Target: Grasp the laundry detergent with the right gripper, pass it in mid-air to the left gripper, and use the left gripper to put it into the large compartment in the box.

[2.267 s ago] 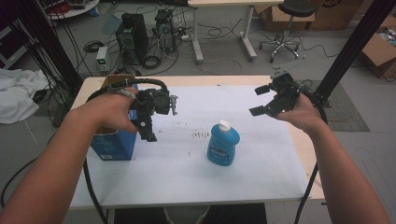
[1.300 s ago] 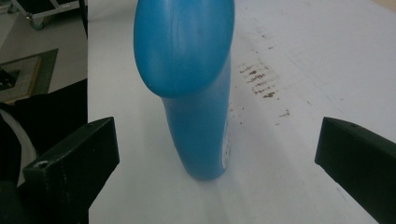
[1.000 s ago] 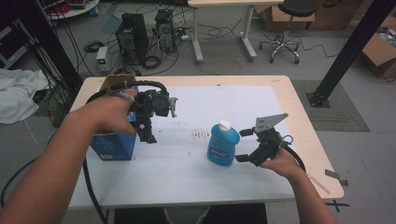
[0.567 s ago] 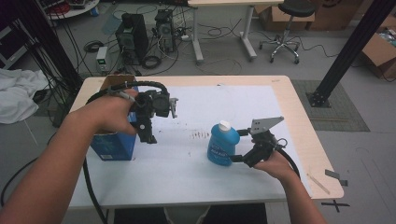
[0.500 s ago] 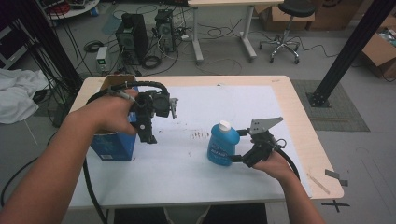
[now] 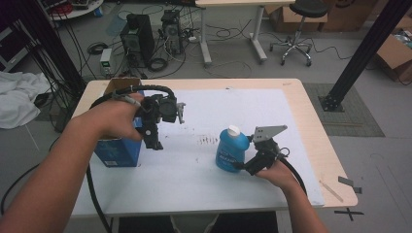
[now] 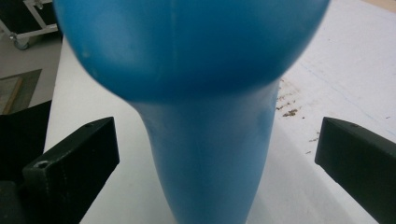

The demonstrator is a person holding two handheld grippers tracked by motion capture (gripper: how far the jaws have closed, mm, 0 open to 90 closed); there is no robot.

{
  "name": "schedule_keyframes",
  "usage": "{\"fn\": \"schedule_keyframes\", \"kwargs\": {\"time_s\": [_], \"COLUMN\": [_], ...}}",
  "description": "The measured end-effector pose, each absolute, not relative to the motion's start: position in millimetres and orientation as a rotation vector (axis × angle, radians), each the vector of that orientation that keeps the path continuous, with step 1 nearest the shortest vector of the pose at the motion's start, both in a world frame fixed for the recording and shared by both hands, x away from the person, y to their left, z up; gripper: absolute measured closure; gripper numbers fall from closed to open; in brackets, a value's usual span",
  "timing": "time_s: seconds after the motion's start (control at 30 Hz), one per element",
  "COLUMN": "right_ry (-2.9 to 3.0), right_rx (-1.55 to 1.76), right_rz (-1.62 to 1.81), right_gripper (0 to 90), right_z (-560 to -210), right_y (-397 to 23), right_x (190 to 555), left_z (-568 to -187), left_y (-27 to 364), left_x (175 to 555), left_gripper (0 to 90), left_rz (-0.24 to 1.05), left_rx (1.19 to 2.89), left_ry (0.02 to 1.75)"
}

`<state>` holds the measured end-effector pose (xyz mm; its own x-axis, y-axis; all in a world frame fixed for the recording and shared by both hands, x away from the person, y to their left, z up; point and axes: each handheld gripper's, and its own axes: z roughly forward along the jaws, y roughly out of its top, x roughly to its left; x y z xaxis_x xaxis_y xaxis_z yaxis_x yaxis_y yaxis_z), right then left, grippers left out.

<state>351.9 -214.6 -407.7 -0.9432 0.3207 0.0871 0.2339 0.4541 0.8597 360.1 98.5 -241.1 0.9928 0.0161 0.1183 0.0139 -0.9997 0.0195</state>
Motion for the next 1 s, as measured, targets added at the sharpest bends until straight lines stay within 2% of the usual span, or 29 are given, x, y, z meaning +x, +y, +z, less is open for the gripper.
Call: {"fn": "schedule_keyframes", "kwargs": {"time_s": [0.67, 0.77, 1.0], "right_ry": [2.503, 2.498, 2.496], "right_rx": [0.544, 0.528, 0.533], "right_rz": [1.558, 1.567, 1.571], "right_gripper": [0.1, 4.3, 5.5], "right_z": [-416.9, -416.7, -417.0], "right_y": [-203.4, -202.1, -201.2], "right_x": [350.1, 349.8, 351.4], "left_z": [-239.5, -239.6, -240.1], "left_y": [95.5, 95.4, 94.8], "left_x": [357.7, 357.9, 358.1], "left_gripper": [0.1, 0.1, 0.1], "left_rz": [0.233, 0.235, 0.242], "left_rx": [3.105, 3.106, 3.109], "left_ry": [0.004, 0.003, 0.003]}}
